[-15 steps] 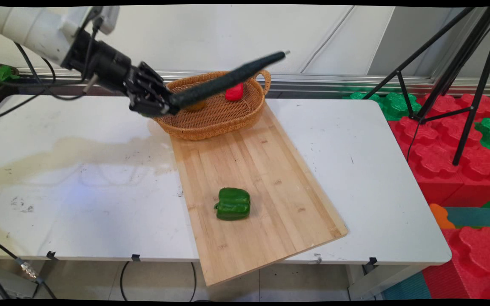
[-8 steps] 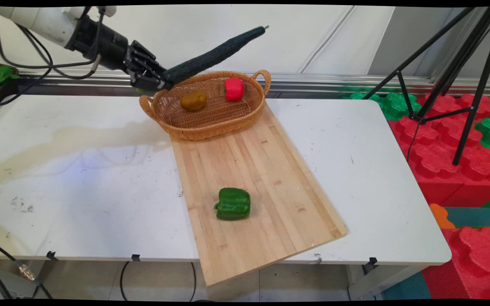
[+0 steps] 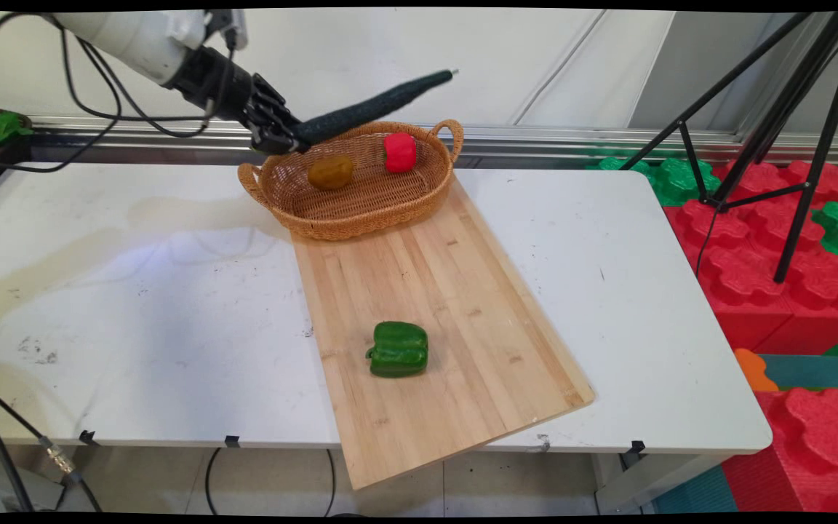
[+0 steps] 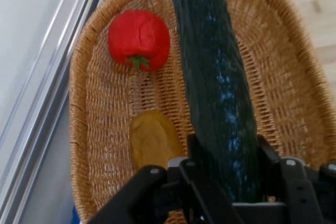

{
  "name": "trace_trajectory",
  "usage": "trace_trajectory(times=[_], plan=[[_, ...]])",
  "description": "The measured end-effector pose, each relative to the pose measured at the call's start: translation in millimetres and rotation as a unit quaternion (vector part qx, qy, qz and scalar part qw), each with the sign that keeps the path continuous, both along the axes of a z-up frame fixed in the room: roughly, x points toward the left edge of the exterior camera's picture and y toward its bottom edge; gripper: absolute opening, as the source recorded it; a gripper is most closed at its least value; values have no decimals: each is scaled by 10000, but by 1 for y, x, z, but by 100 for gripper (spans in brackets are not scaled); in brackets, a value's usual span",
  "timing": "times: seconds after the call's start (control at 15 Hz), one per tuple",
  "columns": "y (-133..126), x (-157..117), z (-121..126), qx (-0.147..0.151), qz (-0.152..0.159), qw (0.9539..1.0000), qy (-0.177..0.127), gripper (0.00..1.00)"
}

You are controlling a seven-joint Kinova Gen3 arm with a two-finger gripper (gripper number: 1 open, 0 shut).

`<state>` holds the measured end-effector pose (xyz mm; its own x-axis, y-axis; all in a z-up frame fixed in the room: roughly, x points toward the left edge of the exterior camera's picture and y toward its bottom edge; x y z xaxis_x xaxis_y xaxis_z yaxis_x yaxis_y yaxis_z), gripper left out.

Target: Place the picked object in the vegetable basket

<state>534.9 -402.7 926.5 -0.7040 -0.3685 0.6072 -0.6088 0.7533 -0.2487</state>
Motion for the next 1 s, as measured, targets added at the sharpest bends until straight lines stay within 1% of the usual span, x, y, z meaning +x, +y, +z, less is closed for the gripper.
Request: trace_trajectory(times=[0.2,0.4,0.8,0.87,1.0], plan=[[-17,-6,-21,176,-35,9997,-139,0],[-28,-12,-38,337,-4,9992,-196,0],[-46,-13,-67,626,184,9975,-273,0],[-47,-12,-70,654,213,9973,-256,100],[-49,-11,-75,700,288,9969,-204,100]])
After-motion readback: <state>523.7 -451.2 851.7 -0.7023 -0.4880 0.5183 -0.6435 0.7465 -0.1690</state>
